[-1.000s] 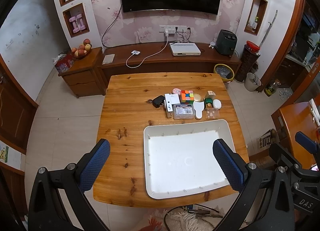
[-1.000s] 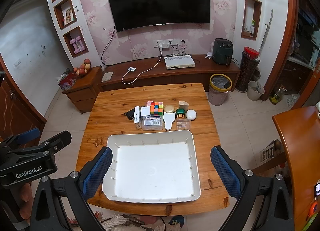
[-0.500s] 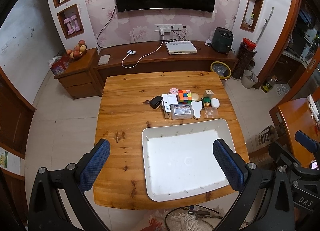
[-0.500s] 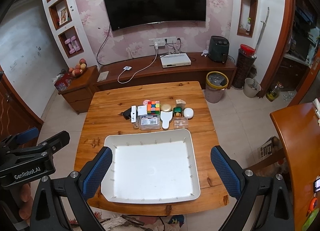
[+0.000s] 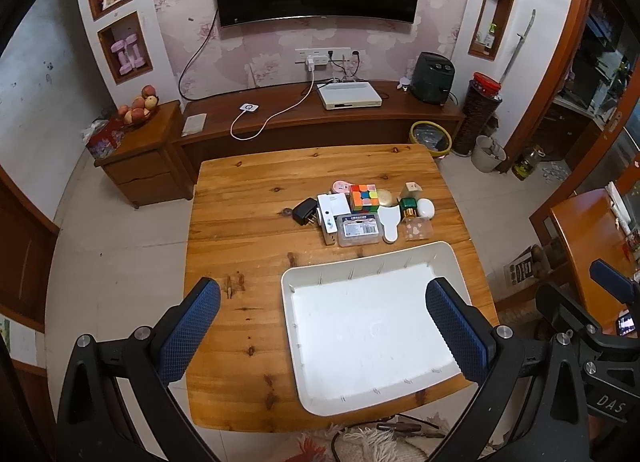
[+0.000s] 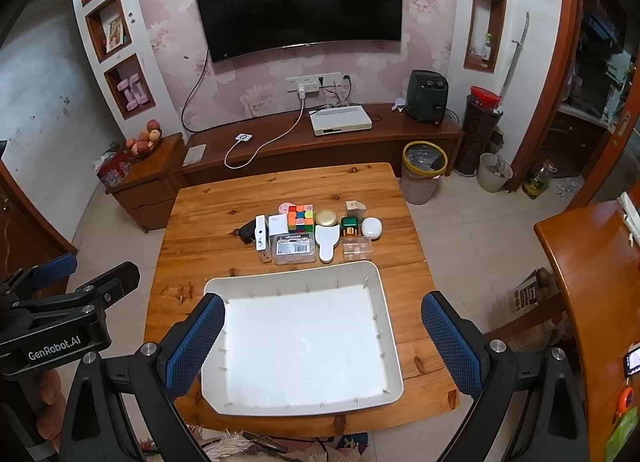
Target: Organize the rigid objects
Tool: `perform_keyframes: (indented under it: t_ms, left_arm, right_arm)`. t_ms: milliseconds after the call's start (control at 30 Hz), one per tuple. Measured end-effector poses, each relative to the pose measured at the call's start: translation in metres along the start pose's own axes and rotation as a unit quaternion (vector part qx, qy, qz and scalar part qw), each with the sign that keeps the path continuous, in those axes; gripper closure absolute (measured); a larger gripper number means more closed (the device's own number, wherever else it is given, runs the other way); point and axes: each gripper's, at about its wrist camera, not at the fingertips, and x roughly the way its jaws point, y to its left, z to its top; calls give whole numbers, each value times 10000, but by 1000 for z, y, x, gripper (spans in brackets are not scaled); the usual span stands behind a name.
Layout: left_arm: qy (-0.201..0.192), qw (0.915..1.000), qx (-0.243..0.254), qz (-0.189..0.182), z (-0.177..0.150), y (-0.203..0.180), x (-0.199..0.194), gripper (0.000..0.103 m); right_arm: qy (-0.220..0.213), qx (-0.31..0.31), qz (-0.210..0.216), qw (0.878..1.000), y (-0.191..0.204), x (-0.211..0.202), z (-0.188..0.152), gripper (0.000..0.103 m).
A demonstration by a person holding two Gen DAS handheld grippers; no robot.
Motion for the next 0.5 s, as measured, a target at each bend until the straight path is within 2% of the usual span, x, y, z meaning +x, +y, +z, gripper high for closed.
perform_keyframes:
  t_ms: [500]
  left_arm:
    - [-41,9987,259,-427,19,18,11,1]
  right_arm:
    - [-52,238,-479,9986,21,1,9,4]
